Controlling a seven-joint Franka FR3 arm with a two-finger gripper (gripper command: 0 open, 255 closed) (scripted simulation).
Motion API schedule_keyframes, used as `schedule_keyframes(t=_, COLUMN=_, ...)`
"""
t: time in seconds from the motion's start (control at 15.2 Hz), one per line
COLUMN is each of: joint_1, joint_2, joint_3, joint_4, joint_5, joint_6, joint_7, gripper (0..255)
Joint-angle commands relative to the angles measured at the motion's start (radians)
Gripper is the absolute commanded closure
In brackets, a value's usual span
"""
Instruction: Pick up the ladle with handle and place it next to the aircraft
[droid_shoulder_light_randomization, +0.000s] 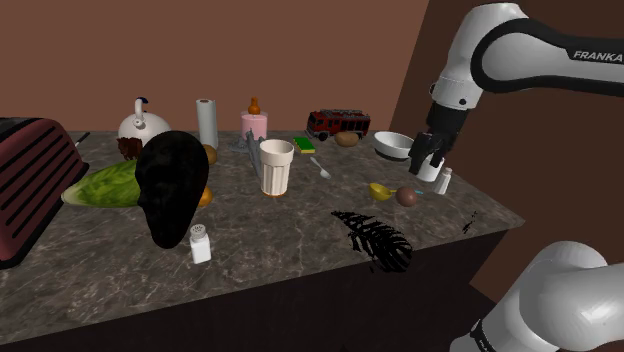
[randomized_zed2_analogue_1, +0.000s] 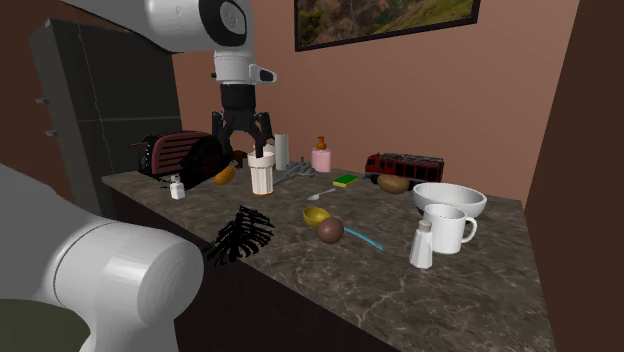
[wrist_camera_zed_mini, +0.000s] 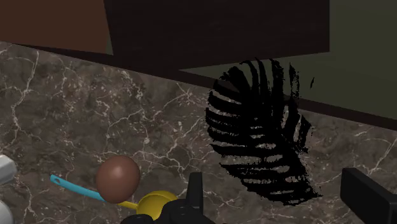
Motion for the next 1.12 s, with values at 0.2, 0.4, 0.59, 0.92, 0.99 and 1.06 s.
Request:
schedule_keyframes(t=0.2, joint_1=-0.004, joint_2=0.072, joint_3=-0.094, joint_4=0.012, joint_5=-0.001, joint_6=0.046, joint_7=-0.116, gripper=0)
schedule_keyframes(t=0.4, joint_1=-0.003, joint_2=0.162, joint_3=-0.183, joint_4=0.041, joint_5=0.011, joint_6=0.086, joint_7=-0.235, gripper=0)
schedule_keyframes(t=0.59, joint_1=0.003, joint_2=0.27, joint_3=-0.269, joint_4=0.087, joint_5=0.039, joint_6=0.116, joint_7=-0.358, gripper=0)
schedule_keyframes(t=0.92, joint_1=0.018, joint_2=0.487, joint_3=-0.398, joint_4=0.202, joint_5=0.128, joint_6=0.137, joint_7=-0.578, gripper=0)
schedule_keyframes(t=0.99, joint_1=0.019, joint_2=0.535, joint_3=-0.419, joint_4=0.231, joint_5=0.153, joint_6=0.135, joint_7=-0.624, gripper=0)
schedule_keyframes(t=1.06, joint_1=0.02, joint_2=0.586, joint_3=-0.44, joint_4=0.262, joint_5=0.18, joint_6=0.131, joint_7=-0.67, gripper=0)
